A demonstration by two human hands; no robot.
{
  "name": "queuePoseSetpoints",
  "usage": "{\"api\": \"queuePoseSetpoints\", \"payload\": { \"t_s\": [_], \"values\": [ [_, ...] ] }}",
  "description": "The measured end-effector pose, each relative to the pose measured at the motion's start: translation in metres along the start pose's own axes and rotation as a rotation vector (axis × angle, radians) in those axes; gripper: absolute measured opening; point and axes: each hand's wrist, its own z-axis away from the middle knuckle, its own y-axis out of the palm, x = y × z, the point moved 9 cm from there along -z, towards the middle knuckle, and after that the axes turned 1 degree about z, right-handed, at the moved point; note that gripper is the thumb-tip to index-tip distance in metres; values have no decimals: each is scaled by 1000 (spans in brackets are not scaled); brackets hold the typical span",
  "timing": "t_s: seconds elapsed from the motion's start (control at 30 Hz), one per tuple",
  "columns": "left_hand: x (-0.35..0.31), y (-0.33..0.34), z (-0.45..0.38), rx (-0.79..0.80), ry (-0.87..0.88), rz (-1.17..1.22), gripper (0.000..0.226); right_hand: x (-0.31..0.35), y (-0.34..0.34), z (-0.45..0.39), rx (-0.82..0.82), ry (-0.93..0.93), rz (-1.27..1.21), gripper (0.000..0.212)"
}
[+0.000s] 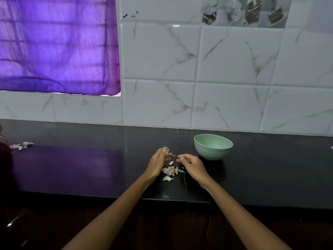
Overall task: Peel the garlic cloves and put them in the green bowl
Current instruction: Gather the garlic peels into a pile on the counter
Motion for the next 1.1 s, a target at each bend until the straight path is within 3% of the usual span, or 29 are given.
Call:
{"api": "queuePoseSetpoints", "payload": {
  "t_s": [0.07, 0.2, 0.4, 0.53, 0.63, 0.7, 0.8, 0.93, 1.1],
  "values": [
    [-1, -9, -2, -84, 15, -7, 32, -5, -5, -5, -54, 59, 51, 31],
    [-9, -24, 3, -227, 83, 5, 31, 1, 16, -7, 93, 62, 75, 39],
    [-4, -16, 5, -127, 48, 57, 33, 13, 5, -1, -18, -56, -153, 25],
    [-4, -14, 4, -124, 33, 75, 31, 28, 12, 5, 33, -213, -65, 18],
    [-5, -20, 5, -177, 43, 68, 25, 25, -3, 3, -94, -229, -79, 9],
    [-4, -22, 6, -185, 42, 78, 20, 21, -10, 2, -150, -215, -87, 11],
    [-5, -18, 7, -133, 46, 35, 10, 20, -8, 2, -130, -227, -29, 32],
    [-13, -22, 8, -169, 110, -105, 36, 9, -9, 0, -146, -109, -25, 33],
    [-2, 5, 17, 25, -27, -149, 39, -6, 33, 1, 256, 52, 541, 52]
  ]
}}
